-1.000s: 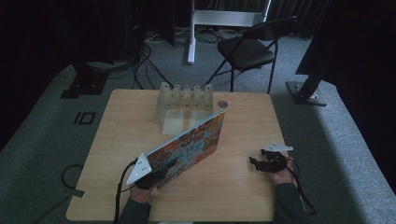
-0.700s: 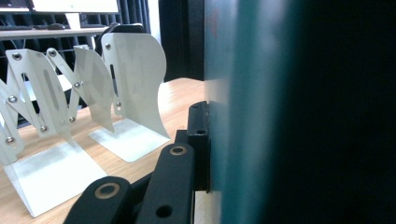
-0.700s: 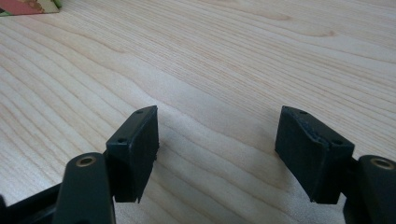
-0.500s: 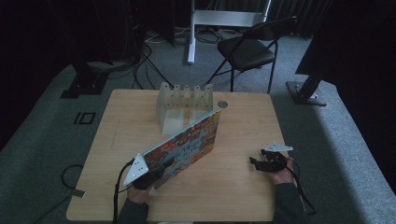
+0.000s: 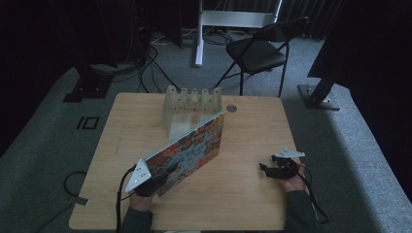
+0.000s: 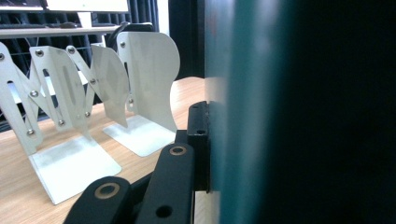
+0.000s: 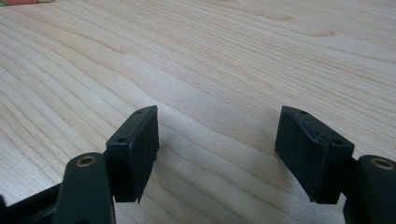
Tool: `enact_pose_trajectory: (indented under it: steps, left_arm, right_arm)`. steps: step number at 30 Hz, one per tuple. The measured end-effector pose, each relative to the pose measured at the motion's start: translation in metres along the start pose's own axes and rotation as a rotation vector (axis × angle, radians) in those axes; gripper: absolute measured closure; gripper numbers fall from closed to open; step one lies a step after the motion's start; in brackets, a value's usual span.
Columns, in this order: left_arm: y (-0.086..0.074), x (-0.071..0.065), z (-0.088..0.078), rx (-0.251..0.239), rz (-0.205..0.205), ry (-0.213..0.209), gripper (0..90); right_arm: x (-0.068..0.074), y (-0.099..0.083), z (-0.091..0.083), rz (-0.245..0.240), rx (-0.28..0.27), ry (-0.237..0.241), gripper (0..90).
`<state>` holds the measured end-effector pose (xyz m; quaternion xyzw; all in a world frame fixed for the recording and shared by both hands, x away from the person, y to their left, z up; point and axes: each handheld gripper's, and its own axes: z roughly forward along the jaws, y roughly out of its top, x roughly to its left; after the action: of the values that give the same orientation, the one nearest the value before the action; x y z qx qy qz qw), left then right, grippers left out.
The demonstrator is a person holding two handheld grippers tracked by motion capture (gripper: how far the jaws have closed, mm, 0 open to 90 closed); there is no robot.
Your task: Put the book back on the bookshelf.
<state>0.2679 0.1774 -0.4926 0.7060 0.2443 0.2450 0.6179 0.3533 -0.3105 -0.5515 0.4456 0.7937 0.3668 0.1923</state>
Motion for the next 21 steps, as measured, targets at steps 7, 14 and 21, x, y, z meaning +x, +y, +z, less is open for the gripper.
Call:
enact_pose_trajectory:
  steps: [7, 14, 21]
  left_arm:
    - [-0.0002, 0.0014, -0.0030, 0.005, 0.002, 0.014, 80.6]
    - [-0.0007, 0.0022, -0.0055, 0.002, 0.001, 0.029, 80.6]
    - [-0.0010, 0.0032, -0.0081, 0.002, 0.001, 0.041, 80.6]
  right_arm:
    - [0.0001, 0.0000, 0.0000, 0.000, 0.000, 0.000, 29.9]
    - [0.0001, 0.0000, -0.0001, 0.001, 0.000, 0.001, 29.9]
    - [0.0001, 0.0000, -0.0001, 0.001, 0.000, 0.001, 29.9]
